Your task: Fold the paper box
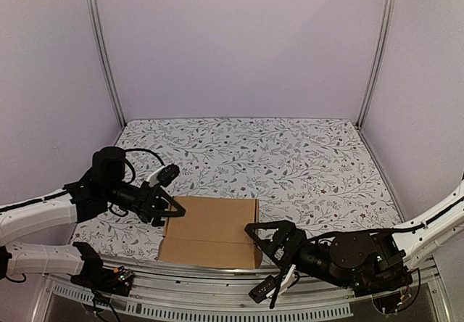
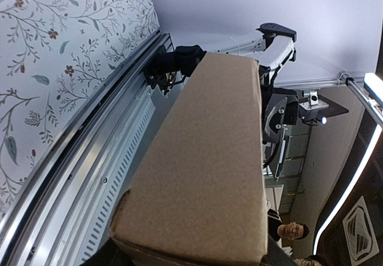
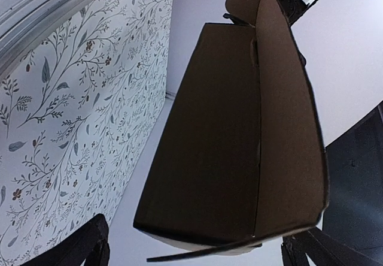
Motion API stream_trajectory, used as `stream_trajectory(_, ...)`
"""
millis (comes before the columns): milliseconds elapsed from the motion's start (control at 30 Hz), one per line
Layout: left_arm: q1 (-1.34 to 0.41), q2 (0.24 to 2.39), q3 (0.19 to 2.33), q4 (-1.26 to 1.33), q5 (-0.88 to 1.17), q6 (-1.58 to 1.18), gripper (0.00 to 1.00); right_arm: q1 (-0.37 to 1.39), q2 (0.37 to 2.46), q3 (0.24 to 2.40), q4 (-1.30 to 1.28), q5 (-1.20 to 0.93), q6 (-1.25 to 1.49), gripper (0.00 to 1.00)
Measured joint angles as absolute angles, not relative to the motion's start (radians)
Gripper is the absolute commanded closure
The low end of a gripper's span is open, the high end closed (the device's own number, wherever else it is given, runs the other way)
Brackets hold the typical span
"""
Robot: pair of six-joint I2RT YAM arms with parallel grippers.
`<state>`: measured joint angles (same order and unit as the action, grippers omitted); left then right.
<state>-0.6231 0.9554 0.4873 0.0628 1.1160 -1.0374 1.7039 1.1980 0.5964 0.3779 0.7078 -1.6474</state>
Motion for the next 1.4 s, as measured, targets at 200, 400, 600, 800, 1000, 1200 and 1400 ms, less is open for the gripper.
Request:
stream_trajectory(200,-0.624,0.955,0.476,0.098,1.137,-1.04,0.53,1.72,1.263,0.596,0.506,0.723,-1.754,0.01)
stream_trajectory(400,-0.627,0.947,0.468,0.11,1.145,-1.04,0.53,1.72,1.295,0.597,0.595,0.725,-1.817,0.09)
stream_trajectory(600,-0.631,0.946,0.466,0.115,1.146,-1.038,0.53,1.721,1.302,0.599,0.629,0.732,-1.837,0.31)
stream_trajectory(800,-0.632,0.946,0.458,0.125,1.148,-1.027,0.48,1.721,1.313,0.599,0.624,0.749,-1.839,0.47)
stream_trajectory(1000,-0.635,0.946,0.458,0.128,1.145,-1.015,0.3,1.721,1.316,0.599,0.621,0.755,-1.84,0.56)
stream_trajectory(1200,-0.638,0.945,0.454,0.107,1.132,-1.0,0.05,1.721,1.316,0.599,0.628,0.759,-1.837,0.58)
stream_trajectory(1400,-0.64,0.882,0.48,-0.025,1.058,-0.94,0.0,1.721,1.312,0.601,0.606,0.787,-1.761,0.59)
